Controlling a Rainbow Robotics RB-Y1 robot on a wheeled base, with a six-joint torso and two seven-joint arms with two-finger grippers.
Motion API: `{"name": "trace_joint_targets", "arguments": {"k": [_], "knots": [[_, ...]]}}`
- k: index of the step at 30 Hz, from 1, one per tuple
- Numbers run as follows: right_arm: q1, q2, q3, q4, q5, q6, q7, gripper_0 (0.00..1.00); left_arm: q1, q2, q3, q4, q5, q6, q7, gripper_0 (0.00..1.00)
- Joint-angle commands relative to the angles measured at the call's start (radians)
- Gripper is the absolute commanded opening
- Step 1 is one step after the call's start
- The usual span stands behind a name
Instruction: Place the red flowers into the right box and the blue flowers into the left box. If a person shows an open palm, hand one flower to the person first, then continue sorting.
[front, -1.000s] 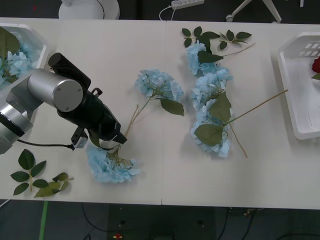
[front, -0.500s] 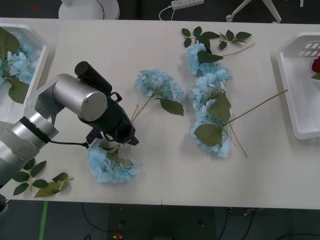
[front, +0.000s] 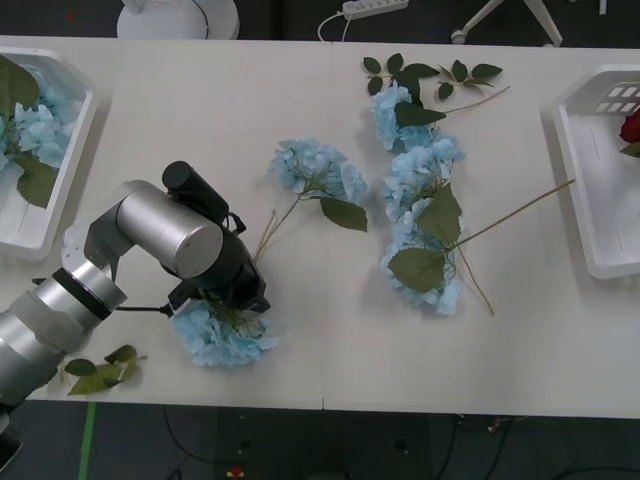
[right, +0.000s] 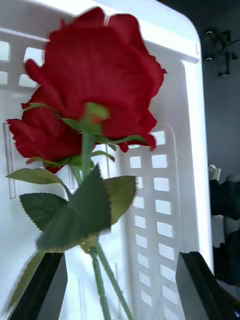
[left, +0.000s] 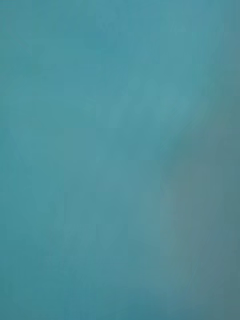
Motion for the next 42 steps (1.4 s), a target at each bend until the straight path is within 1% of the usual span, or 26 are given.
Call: {"name": "trace_joint_targets", "arguments": {"k": [1, 4, 7, 8, 9, 10, 11, 12, 13, 17, 23, 24, 27, 29, 32, 37, 41, 42], "knots": [[-0.049, -0.043, -0.033, -0.005, -0.086, -0.004, 0.058, 0.76, 0.076, -0.028, -0.005, -0.033, -0.073, -0.022, 0.012, 1.0], [-0.049, -0.067, -0.07, -0.032, -0.138, 0.03, 0.135, 0.81, 0.088, -0.033, -0.007, -0.043, -0.092, -0.025, -0.002, 1.0], [-0.049, -0.095, -0.097, -0.081, -0.195, 0.083, 0.223, 0.88, 0.088, -0.035, -0.008, -0.043, -0.101, -0.024, -0.006, 1.0], [-0.049, -0.104, -0.099, -0.097, -0.209, 0.094, 0.246, 0.9, 0.088, -0.035, -0.007, -0.043, -0.104, -0.025, -0.008, 0.94], [-0.049, -0.11, -0.1, -0.111, -0.218, 0.103, 0.259, 0.9, 0.088, -0.036, -0.008, -0.043, -0.105, -0.024, -0.008, 0.8], [-0.049, -0.12, -0.102, -0.134, -0.236, 0.117, 0.289, 0.92, 0.089, -0.036, -0.008, -0.043, -0.108, -0.024, -0.009, 0.45], [-0.049, -0.126, -0.104, -0.149, -0.249, 0.126, 0.312, 0.93, 0.089, -0.036, -0.008, -0.043, -0.11, -0.024, -0.009, 0.26], [-0.049, -0.133, -0.102, -0.172, -0.262, 0.132, 0.344, 0.94, 0.091, -0.036, -0.008, -0.043, -0.113, -0.021, -0.013, 0.04], [-0.049, -0.135, -0.102, -0.183, -0.272, 0.139, 0.365, 0.95, 0.092, -0.036, -0.008, -0.043, -0.115, -0.016, -0.014, 0.0], [-0.049, -0.141, -0.102, -0.233, -0.319, 0.165, 0.457, 0.95, 0.094, -0.036, -0.01, -0.043, -0.118, 0.027, -0.031, 0.0], [-0.048, -0.143, -0.097, -0.304, -0.423, 0.29, 0.572, 0.96, 0.092, -0.036, -0.007, -0.043, -0.127, 0.047, -0.042, 0.0], [-0.048, -0.144, -0.082, -0.334, -0.439, 0.341, 0.591, 0.96, 0.094, -0.036, -0.002, -0.043, -0.131, 0.067, -0.045, 0.0], [-0.048, -0.149, -0.034, -0.414, -0.445, 0.427, 0.585, 0.96, 0.094, -0.036, 0.01, -0.044, -0.133, 0.098, -0.054, 0.0], [-0.049, -0.153, 0.004, -0.46, -0.448, 0.459, 0.58, 0.96, 0.094, -0.035, 0.021, -0.047, -0.135, 0.107, -0.06, 0.0], [-0.048, -0.153, 0.041, -0.488, -0.465, 0.476, 0.566, 0.96, 0.094, -0.024, 0.039, -0.062, -0.138, 0.127, -0.069, 0.0], [-0.048, -0.15, 0.093, -0.488, -0.486, 0.476, 0.506, 0.96, 0.08, 0.03, 0.088, -0.151, -0.141, 0.229, -0.14, 0.0], [-0.048, -0.14, 0.134, -0.488, -0.495, 0.475, 0.427, 0.96, 0.051, 0.105, 0.15, -0.271, -0.191, 0.368, -0.298, 0.0], [-0.048, -0.135, 0.134, -0.488, -0.497, 0.472, 0.419, 0.96, 0.045, 0.114, 0.156, -0.285, -0.202, 0.381, -0.321, 0.0]]}}
